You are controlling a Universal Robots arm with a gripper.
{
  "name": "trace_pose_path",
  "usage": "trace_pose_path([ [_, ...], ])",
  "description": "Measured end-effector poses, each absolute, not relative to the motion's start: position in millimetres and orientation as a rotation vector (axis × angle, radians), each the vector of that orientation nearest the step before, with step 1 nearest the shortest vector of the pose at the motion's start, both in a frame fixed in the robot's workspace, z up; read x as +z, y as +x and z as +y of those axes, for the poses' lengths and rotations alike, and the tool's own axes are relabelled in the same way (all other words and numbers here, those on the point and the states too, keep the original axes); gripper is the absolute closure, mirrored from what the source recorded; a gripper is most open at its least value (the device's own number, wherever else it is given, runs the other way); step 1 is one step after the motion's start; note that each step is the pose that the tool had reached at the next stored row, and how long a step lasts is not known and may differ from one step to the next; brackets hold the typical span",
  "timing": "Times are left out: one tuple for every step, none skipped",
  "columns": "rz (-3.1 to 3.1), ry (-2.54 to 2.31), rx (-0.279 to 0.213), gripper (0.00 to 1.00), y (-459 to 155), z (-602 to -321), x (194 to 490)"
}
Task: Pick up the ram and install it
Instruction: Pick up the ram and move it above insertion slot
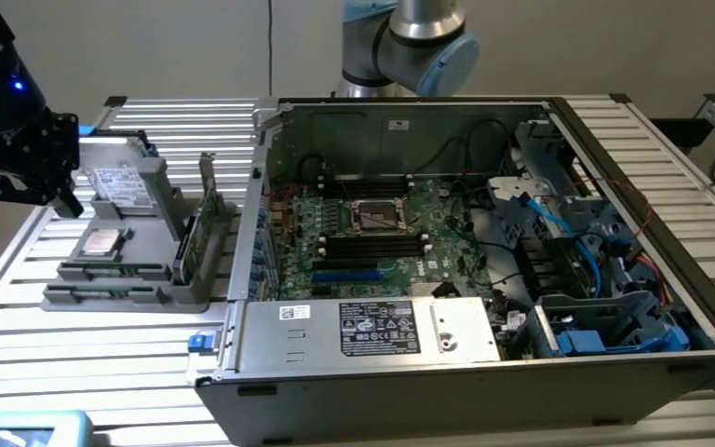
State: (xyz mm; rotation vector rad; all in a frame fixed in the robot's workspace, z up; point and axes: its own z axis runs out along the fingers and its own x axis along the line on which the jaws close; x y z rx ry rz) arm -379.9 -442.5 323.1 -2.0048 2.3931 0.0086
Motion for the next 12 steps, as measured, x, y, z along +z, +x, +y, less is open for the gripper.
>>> trace_pose_path([
  [2.391, -2.007, 0.009, 0.89, -379.9, -442.5, 323.1],
  [2.390, -2.010, 0.010, 0.89, -379.9, -442.5, 323.0],
  [2.388, -2.013, 0.010, 0.89, -379.9, -442.5, 323.0],
  [2.385, -2.016, 0.010, 0.89, -379.9, -442.5, 323.0],
  [2.383, -2.020, 0.011, 0.89, -379.9, -442.5, 323.1],
  [2.381, -2.023, 0.011, 0.89, -379.9, -442.5, 323.1],
  [2.380, -2.024, 0.011, 0.89, -379.9, -442.5, 323.1],
  [2.379, -2.024, 0.011, 0.89, -379.9, -442.5, 323.1],
  [2.379, -2.025, 0.011, 0.89, -379.9, -442.5, 323.1],
  [2.378, -2.026, 0.011, 0.88, -379.9, -442.5, 323.1],
  [2.378, -2.026, 0.011, 0.82, -379.9, -442.5, 323.1],
  [2.377, -2.028, 0.011, 0.82, -379.9, -442.5, 323.1],
])
